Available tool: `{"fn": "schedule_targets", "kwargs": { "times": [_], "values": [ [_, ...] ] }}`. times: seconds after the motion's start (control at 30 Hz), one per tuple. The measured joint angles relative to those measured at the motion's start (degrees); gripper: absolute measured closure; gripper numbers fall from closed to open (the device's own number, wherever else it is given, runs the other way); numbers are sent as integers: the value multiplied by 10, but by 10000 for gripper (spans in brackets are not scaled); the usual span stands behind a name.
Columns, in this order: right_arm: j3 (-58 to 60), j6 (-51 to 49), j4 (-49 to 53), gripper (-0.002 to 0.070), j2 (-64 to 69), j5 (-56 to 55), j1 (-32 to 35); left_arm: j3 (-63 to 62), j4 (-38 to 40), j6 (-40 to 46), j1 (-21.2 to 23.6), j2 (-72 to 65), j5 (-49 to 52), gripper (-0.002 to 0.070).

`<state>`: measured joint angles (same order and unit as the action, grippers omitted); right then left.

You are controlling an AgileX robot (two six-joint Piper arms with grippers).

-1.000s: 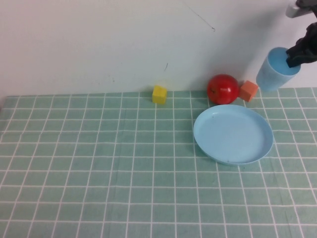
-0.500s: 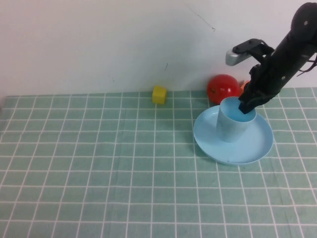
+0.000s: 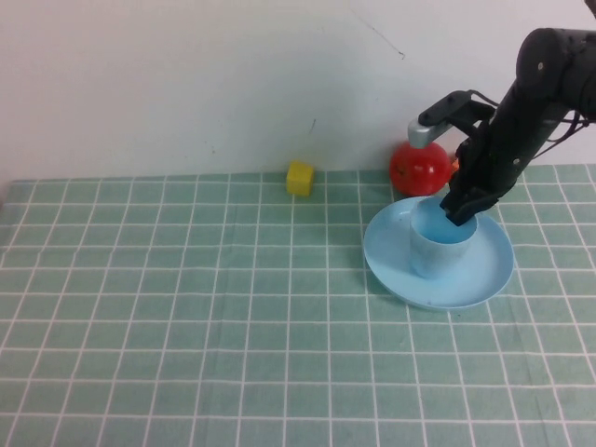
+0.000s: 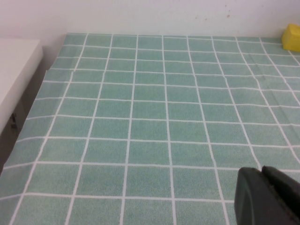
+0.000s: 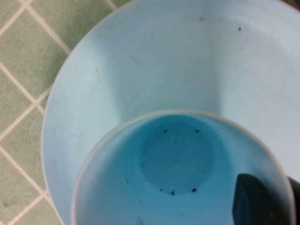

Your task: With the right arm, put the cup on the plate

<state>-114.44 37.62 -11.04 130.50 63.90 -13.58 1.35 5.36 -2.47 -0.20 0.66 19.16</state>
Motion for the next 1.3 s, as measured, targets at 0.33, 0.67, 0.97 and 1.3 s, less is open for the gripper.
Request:
{"fn": "schedule_targets", "kwargs": {
  "times": [0.33,0.67,0.97,1.3],
  "values": [
    [-1,-30,6,302,-16,-7,0,0,0,0,0,0,0,678],
    [-75,-35,28,570,-179,63,18,0,0,0,0,0,0,678],
    [-78,-58,28,671,-314,70,21,0,0,0,0,0,0,678],
    [234,-44,-8,672,-529,-85,21,0,0,0,0,0,0,678]
  ]
}}
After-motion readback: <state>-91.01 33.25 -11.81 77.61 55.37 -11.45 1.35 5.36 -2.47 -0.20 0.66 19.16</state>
